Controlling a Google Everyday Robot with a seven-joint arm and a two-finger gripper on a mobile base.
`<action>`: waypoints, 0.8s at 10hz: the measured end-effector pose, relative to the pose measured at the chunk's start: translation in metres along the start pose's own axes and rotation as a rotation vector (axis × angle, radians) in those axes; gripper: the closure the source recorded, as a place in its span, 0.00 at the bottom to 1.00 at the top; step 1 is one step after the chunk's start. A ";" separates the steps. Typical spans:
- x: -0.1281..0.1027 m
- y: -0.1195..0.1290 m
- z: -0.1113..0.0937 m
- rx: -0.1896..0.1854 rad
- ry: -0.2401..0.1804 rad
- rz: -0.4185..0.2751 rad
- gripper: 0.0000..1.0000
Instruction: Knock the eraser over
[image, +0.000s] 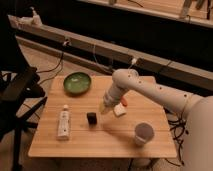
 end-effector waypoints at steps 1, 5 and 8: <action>0.002 -0.001 0.004 -0.004 0.006 -0.002 0.74; -0.004 0.029 0.008 0.003 0.004 -0.050 0.73; -0.011 0.040 0.020 -0.006 0.003 -0.062 0.73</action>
